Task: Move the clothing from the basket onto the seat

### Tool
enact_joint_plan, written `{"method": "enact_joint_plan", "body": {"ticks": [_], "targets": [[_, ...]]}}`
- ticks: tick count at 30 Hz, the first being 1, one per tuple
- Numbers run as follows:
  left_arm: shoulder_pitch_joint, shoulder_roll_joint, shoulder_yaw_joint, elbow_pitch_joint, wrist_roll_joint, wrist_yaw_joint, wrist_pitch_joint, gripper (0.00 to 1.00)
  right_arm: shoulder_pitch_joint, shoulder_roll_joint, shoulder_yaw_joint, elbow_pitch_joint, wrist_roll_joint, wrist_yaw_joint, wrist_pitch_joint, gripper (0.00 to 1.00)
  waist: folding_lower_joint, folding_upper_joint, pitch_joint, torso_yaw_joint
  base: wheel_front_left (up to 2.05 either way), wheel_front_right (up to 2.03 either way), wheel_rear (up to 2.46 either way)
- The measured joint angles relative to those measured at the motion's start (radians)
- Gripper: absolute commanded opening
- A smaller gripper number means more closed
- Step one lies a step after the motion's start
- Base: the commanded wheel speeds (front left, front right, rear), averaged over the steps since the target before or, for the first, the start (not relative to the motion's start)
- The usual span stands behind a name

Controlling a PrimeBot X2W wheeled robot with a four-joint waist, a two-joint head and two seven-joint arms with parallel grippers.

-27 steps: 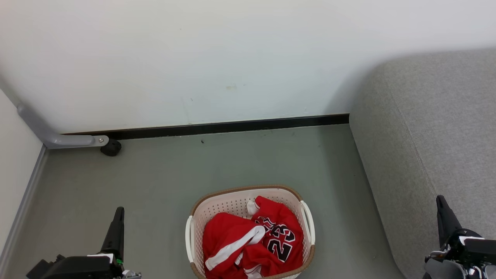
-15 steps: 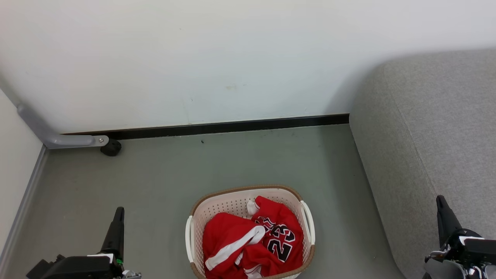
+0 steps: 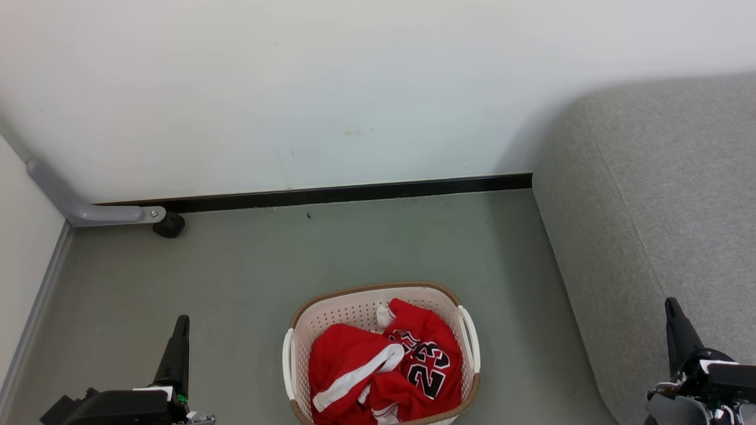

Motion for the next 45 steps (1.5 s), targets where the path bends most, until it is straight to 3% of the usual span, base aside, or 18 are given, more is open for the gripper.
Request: {"method": "enact_joint_plan", "body": {"ticks": [15,16,27,45], "targets": [[0.002,-0.001,-0.001,0.005,0.001,0.000,0.000,0.00,0.001,0.001,0.001,0.005,-0.001,-0.001,0.000,0.00,0.0000,0.0000,0.000,0.000,0.00,0.00,0.00],[0.008,-0.003,-0.001,0.015,0.001,0.001,0.000,1.00,0.006,0.003,0.001,0.015,-0.001,-0.002,0.000,1.00,0.0000,-0.0001,0.000,0.000,0.00,0.00,0.00],[0.042,-0.013,-0.014,0.059,0.005,0.001,-0.019,1.00,0.030,0.019,0.019,0.058,-0.015,-0.002,-0.010,1.00,0.0000,-0.0001,0.003,-0.001,0.00,0.00,0.00],[-0.008,0.004,-0.078,0.083,0.103,0.001,-0.083,1.00,-0.036,-0.005,0.093,0.077,-0.133,-0.002,-0.064,1.00,0.0000,0.0000,0.010,-0.003,0.00,0.00,0.00]]}}
